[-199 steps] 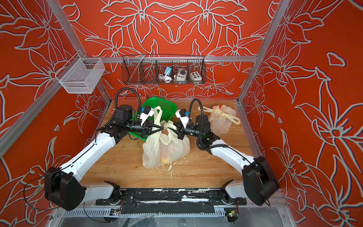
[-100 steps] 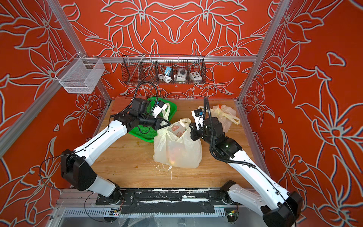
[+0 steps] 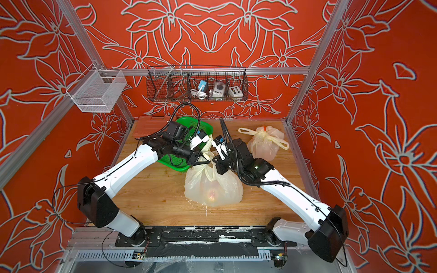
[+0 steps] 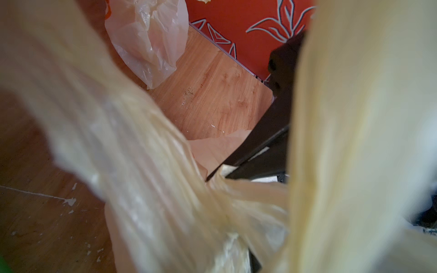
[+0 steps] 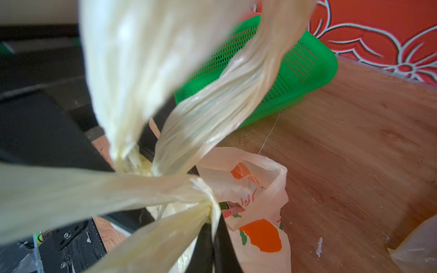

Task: Place the peach into a plastic bag & tie a knot
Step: Cross the plastic bag at the center of the board.

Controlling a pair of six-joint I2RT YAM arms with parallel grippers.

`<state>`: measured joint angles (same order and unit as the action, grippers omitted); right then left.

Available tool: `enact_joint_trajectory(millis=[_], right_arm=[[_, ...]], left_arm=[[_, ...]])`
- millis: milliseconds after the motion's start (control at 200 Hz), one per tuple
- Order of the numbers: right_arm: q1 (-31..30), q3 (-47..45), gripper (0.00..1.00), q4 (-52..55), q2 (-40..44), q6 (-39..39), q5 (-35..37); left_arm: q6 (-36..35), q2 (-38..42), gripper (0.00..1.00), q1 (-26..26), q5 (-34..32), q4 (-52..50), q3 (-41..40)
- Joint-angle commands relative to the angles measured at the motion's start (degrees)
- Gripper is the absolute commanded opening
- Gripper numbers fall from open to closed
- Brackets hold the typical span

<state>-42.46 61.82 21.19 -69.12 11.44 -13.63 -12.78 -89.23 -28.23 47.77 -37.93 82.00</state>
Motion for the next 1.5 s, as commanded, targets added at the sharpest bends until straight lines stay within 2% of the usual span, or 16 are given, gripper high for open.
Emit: enact_joint_trajectory(millis=[0,285,575,741,841,926,971,1036,1141,1226,1286,1351,1496], right_arm=[[-0.3,2.2,0.00,1.5,-0.9,0.5,-2.8],[-1.3,2.8,0.00,2.3,-1.6,1.2,-3.6],[-1.7,3.1,0.00,1.4,-2.6,2.4,-5.9],[-1.6,2.6,0.00,0.4,-2.1,3.8,-7.4],[-1.1,1.8,0.00,0.7,-0.5,3.9,-7.9],[0.4,1.5,0.17,2.6,1.1,4.0,-10.3],[1.6,1.5,0.35,4.0,2.1,4.4,-12.7],[3.7,1.7,0.51,5.9,4.0,5.3,-15.9],[8.9,3.6,0.68,9.4,7.3,8.7,-17.2],[13.9,8.6,0.75,13.2,5.5,15.3,-19.0],[14.1,13.8,0.78,16.9,1.6,17.6,-22.1],[13.0,16.7,0.81,15.9,-1.1,21.0,-25.1],[8.2,24.1,0.86,18.0,-6.6,20.3,-22.7]], left_arm=[[-3.1,2.8,0.44,-0.2,2.2,0.2,-1.5],[1.5,5.7,0.61,-0.2,0.7,8.0,-3.9],[5.5,6.4,0.57,-0.5,6.2,17.1,-7.6],[4.8,6.2,0.42,-0.6,9.5,21.1,-9.9],[3.3,6.6,0.22,-0.5,10.9,22.3,-11.5],[2.3,7.4,0.07,-0.1,12.0,23.6,-12.8],[1.5,7.8,0.01,0.2,12.5,23.9,-13.3],[-0.4,8.4,0.00,0.5,13.5,23.7,-14.2],[-5.3,10.0,0.00,0.5,15.4,24.0,-16.9],[-7.6,11.0,0.00,0.5,16.6,24.7,-18.5],[-8.6,11.0,0.00,0.4,17.1,24.5,-18.5],[-9.2,10.9,0.00,0.1,17.5,24.7,-18.3],[-9.6,10.9,0.00,-0.8,18.3,25.0,-18.1]])
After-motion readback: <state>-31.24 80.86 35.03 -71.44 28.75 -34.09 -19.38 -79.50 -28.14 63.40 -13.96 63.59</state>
